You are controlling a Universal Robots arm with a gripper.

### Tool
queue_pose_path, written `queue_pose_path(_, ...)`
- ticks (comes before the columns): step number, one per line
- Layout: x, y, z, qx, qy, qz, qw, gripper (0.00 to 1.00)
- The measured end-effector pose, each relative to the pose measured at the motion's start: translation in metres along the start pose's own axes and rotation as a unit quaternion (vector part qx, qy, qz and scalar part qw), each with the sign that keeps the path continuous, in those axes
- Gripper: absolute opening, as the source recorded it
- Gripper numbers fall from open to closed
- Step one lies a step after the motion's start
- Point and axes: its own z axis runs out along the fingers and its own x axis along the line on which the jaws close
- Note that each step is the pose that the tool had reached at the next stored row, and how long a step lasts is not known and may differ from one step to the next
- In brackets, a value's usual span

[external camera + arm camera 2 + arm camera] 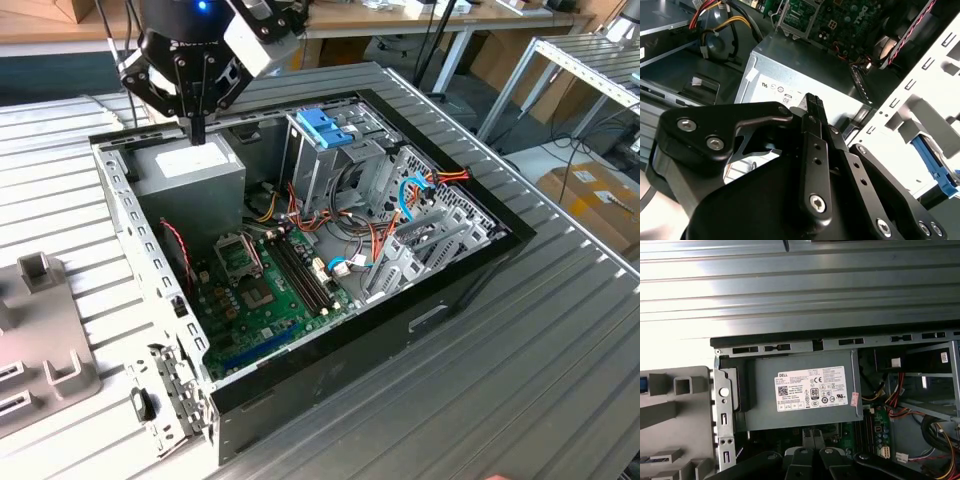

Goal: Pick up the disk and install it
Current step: 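Reach for the disk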

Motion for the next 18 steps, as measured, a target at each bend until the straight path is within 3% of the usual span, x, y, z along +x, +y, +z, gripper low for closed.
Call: queue_pose_path(18, 0.0105, -0.0008, -0.0003, 0.0000, 0.0000, 0.000, 1.00000, 0.11)
